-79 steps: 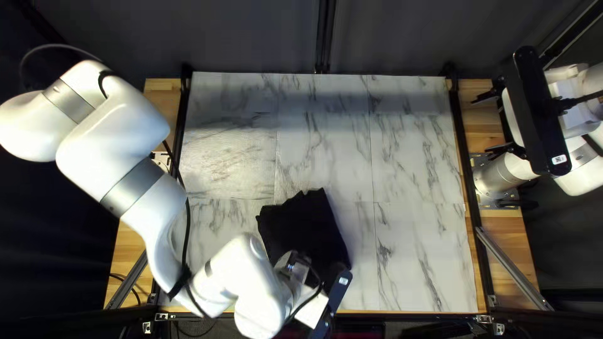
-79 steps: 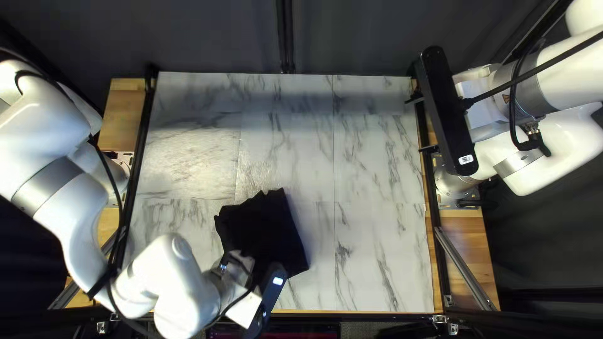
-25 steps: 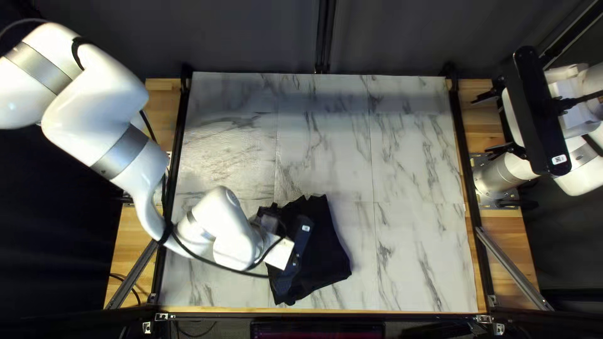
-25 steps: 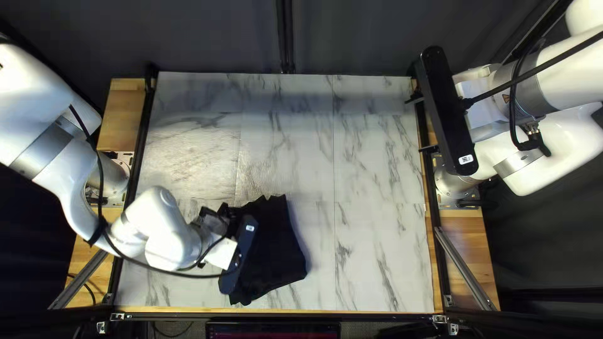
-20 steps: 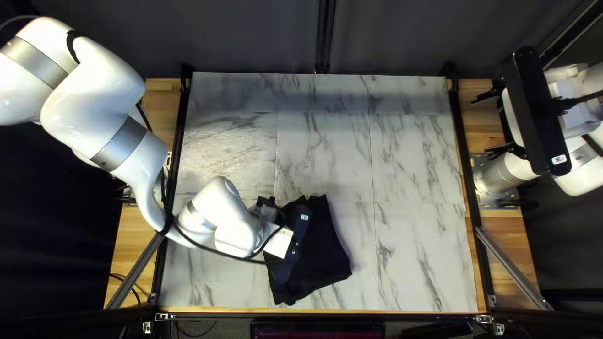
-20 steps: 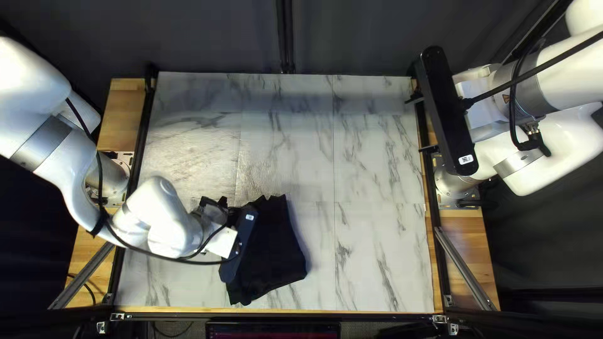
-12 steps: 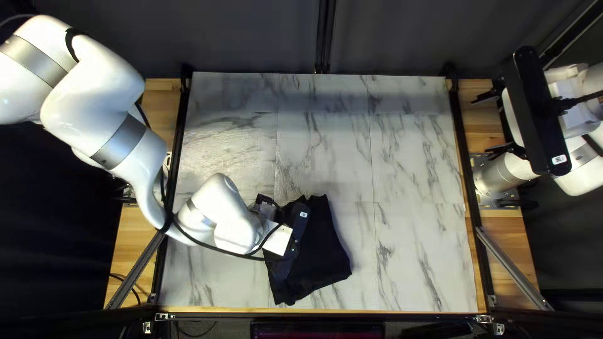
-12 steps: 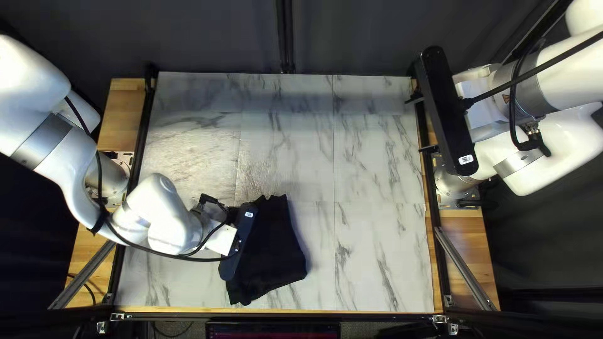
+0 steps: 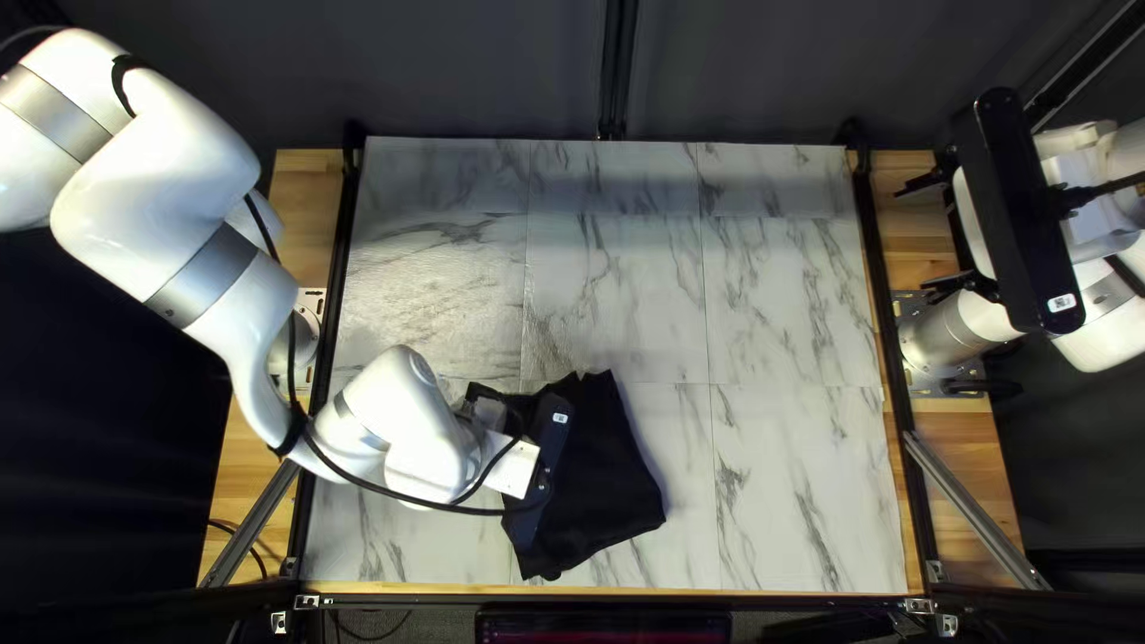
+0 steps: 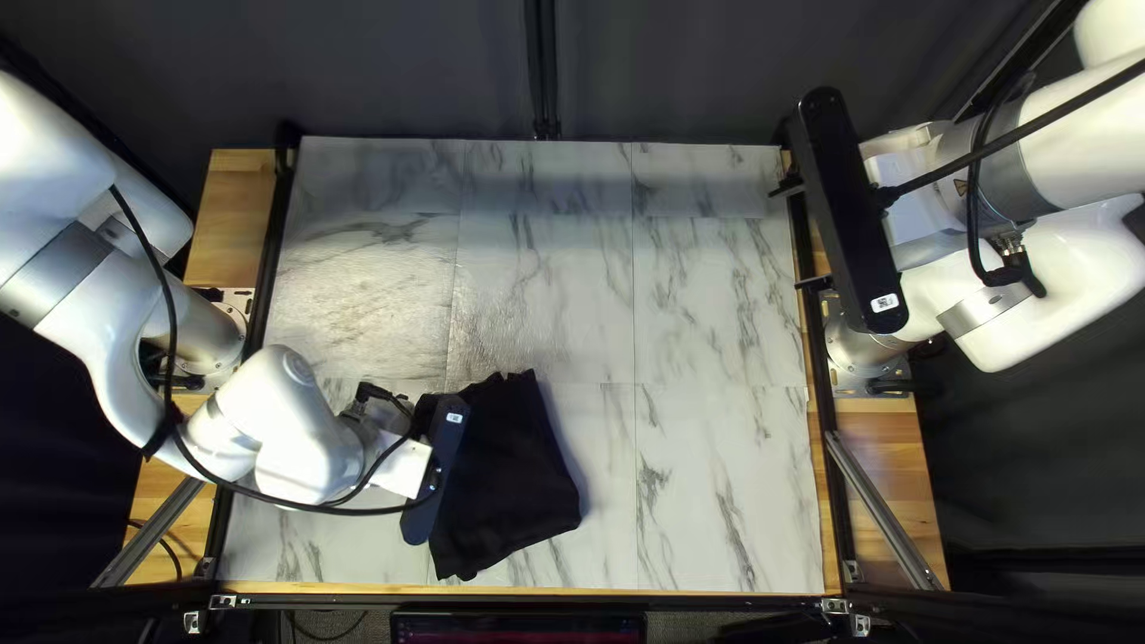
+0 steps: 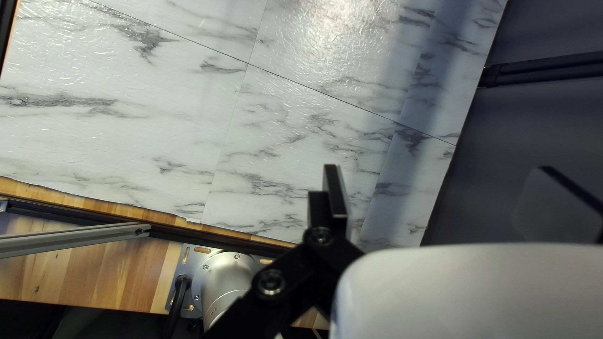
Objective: Fold t-shirt
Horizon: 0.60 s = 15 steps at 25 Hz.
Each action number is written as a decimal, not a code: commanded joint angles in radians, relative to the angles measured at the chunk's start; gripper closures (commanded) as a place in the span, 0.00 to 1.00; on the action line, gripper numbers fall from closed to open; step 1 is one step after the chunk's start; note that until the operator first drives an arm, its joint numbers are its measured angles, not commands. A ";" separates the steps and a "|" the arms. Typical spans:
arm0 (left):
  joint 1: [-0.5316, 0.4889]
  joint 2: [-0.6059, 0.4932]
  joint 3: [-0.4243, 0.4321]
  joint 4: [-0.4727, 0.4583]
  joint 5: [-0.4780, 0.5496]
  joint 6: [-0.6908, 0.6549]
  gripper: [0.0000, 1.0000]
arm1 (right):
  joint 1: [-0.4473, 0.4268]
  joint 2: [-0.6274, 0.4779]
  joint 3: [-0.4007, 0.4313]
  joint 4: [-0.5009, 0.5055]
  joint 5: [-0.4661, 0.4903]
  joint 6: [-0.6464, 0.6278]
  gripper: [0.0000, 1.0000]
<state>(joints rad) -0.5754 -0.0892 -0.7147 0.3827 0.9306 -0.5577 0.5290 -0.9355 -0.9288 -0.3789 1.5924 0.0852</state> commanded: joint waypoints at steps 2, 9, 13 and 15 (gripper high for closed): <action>-0.007 0.001 -0.017 -0.004 0.011 -0.004 0.00 | 0.000 0.000 0.000 0.000 0.000 0.000 0.00; 0.016 -0.059 0.032 -0.006 -0.018 0.017 0.00 | 0.000 0.000 0.000 0.000 0.000 0.000 0.00; 0.155 -0.240 0.171 -0.067 -0.146 0.213 0.00 | 0.000 0.000 0.000 0.000 0.000 0.000 0.00; 0.270 -0.358 0.248 -0.168 -0.203 0.412 0.00 | 0.000 0.000 0.000 0.000 0.000 0.000 0.00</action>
<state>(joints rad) -0.4694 -0.2695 -0.5918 0.3462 0.8370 -0.4140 0.5290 -0.9355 -0.9288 -0.3789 1.5924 0.0852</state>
